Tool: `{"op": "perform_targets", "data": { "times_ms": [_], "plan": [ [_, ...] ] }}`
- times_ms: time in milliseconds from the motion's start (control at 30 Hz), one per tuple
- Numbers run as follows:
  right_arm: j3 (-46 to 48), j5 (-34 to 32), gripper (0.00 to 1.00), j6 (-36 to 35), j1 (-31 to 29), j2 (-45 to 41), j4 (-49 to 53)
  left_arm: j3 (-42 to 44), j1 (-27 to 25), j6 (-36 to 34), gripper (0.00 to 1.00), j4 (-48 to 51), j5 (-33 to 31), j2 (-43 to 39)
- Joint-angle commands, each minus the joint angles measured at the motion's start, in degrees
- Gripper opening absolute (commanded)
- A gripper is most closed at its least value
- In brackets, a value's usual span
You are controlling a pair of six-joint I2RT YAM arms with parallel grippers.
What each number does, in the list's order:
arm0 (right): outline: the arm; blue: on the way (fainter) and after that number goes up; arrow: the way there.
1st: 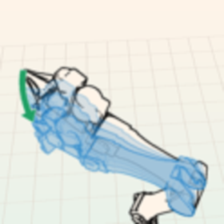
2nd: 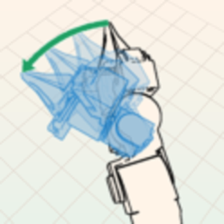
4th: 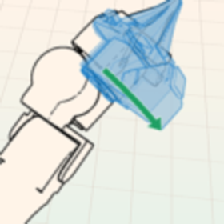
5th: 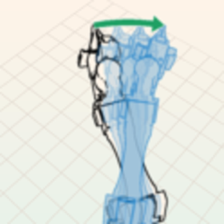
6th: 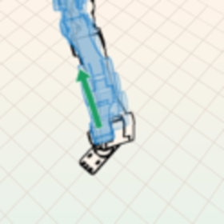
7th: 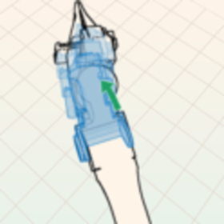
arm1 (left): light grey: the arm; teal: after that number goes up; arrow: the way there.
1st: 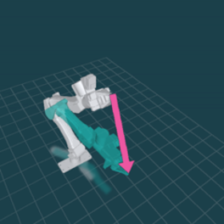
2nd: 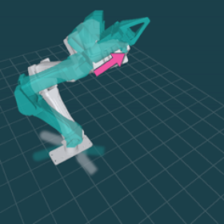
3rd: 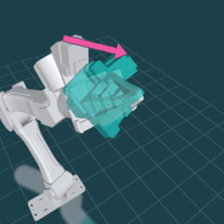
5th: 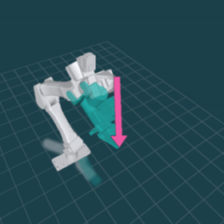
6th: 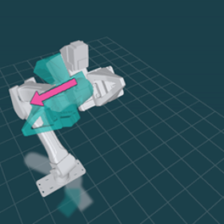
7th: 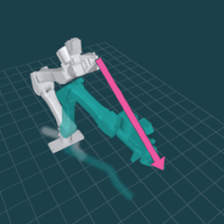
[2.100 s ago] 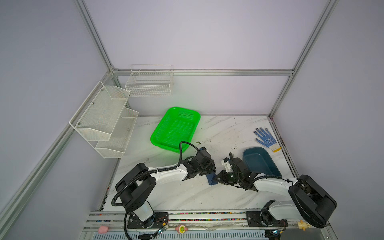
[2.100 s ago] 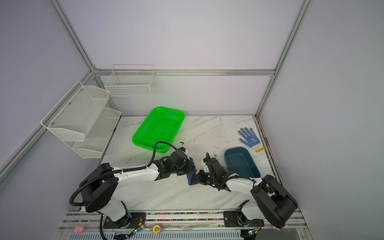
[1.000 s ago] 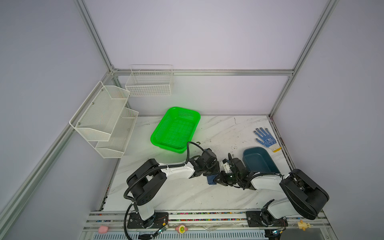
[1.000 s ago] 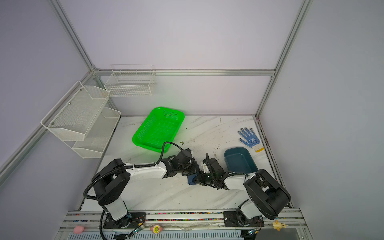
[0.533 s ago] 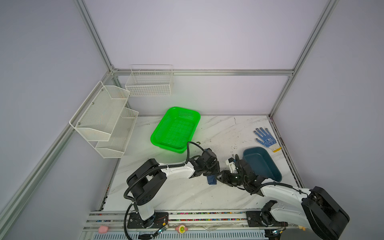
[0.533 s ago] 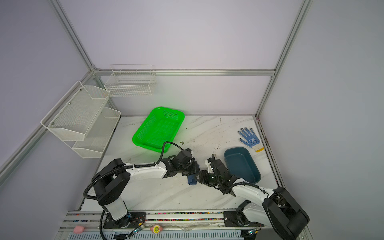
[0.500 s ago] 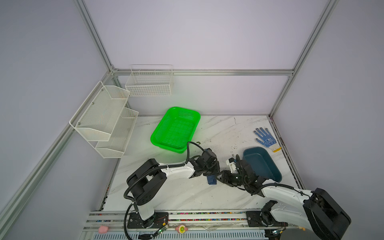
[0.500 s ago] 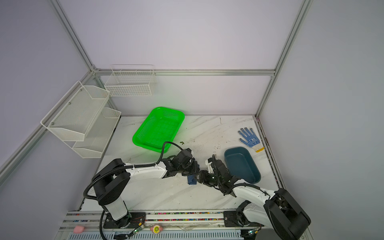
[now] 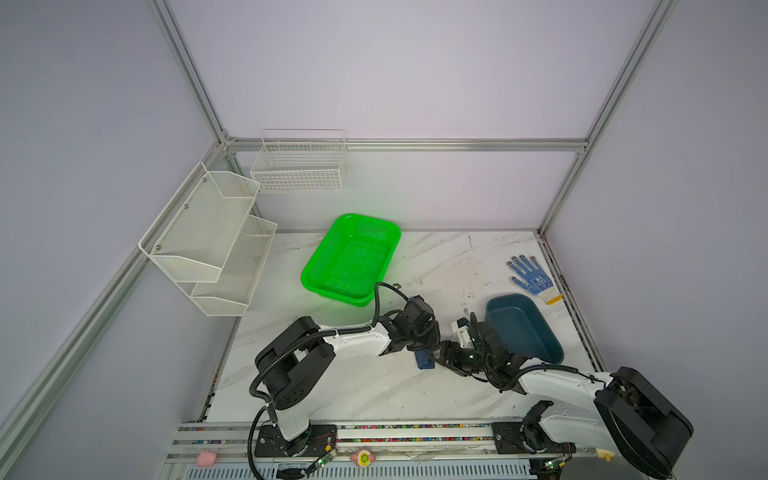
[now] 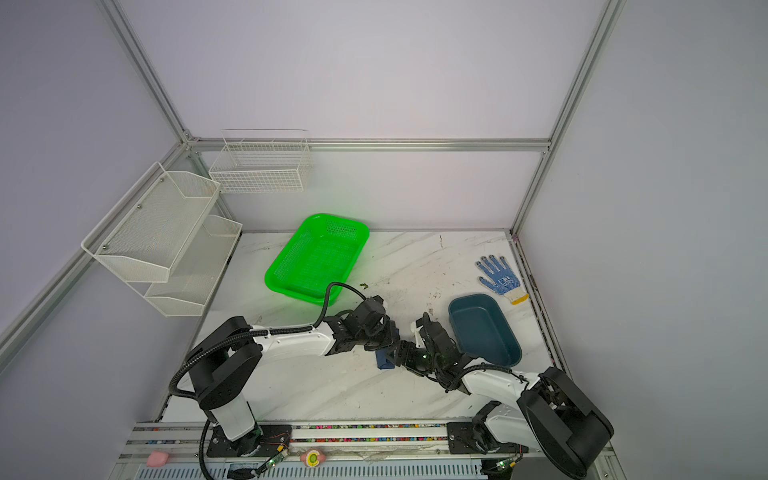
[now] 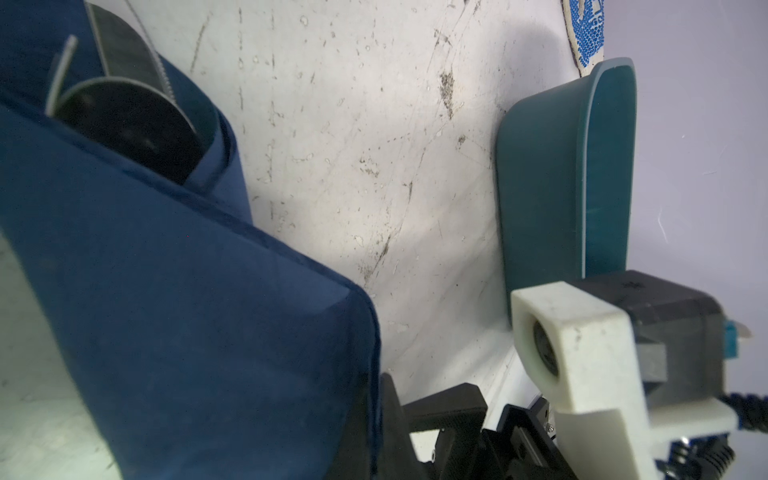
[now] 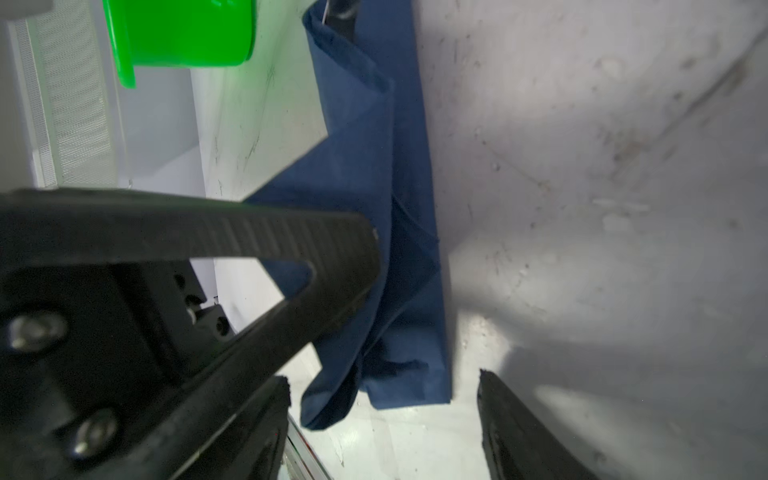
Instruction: Place the utensils on the paper napkin and roll it up
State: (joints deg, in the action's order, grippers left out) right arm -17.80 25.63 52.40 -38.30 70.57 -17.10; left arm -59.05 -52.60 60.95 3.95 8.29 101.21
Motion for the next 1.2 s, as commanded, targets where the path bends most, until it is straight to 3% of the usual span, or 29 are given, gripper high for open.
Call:
{"op": "perform_targets", "data": {
  "times_ms": [0, 300, 533, 700, 1167],
  "plan": [
    [-2.0, -2.8, 0.73, 0.5, -0.3, 2.8, -3.9, -5.6, -0.5, 0.6, 0.0, -1.6, 1.2, 0.5],
    [-0.4, -4.8, 0.7, 2.1, -0.6, 5.3, -7.9, -6.1, -0.5, 0.7, 0.0, -1.7, 2.1, 1.0],
    [0.0, -4.6, 0.54, 0.7, -0.7, 8.5, -9.5, -6.2, -0.6, 0.8, 0.0, -1.9, 2.3, 1.5],
    [-0.5, -5.0, 0.52, -0.2, -0.7, 10.4, -9.0, -6.3, -0.6, 0.8, 0.0, -1.9, 2.4, 1.7],
    [1.3, -5.1, 0.27, 0.5, -0.7, 11.7, -10.3, -7.6, -0.6, 0.1, 0.0, -1.9, 2.8, 1.8]
  ]
}}
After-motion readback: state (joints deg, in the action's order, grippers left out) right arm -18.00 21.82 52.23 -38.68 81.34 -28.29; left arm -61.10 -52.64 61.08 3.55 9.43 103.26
